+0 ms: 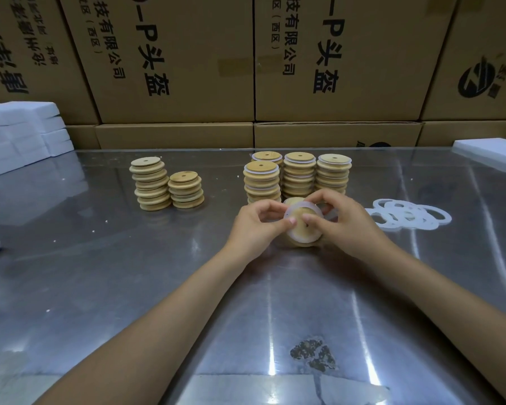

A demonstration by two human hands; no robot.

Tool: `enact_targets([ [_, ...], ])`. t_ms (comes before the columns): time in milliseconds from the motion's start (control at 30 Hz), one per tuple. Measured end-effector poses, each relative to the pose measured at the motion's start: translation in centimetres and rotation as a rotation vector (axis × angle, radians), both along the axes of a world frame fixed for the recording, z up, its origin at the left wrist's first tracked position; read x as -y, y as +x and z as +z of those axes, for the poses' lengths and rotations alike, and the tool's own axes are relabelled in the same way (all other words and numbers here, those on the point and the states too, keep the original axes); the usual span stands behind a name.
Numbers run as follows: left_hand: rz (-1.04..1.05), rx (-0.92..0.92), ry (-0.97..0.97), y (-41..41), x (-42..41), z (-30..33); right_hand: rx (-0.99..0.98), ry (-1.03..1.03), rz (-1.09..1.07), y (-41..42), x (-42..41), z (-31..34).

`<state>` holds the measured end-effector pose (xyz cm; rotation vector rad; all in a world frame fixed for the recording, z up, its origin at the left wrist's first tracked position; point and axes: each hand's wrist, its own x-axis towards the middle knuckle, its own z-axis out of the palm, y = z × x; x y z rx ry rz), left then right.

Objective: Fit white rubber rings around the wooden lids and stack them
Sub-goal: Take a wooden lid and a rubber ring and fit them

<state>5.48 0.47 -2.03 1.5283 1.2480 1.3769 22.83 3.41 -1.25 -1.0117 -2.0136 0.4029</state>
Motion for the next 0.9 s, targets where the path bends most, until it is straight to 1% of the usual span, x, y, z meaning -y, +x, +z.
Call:
enact_targets([
  [100,0.006,0.051,-0.01,0.0,0.1,0.1,-0.164,-0.102,-0.007,-0.1,0.0,0.0],
  [200,0.034,0.055,0.032,0.2,0.4,0.3,-0.334,-0.264,0.008,-0.5,0.3,0.0],
  [333,0.07,0.029,0.11,0.2,0.5,0.6,-0.46,-0.351,0.029,-0.8,0.7,0.1],
  [567,0.094,0.032,0.12,0.2,0.5,0.7,-0.587,-0.474,0.036,-0.9,1.1,0.3],
  [767,0.068,0.167,-0.004,0.1,0.4,0.5,-0.577,-0.481,0.015,-1.1,1.3,0.4],
  [900,0.074,0.197,-0.073,0.1,0.5,0.7,-0.597,-0.502,0.009,-1.3,1.3,0.4],
])
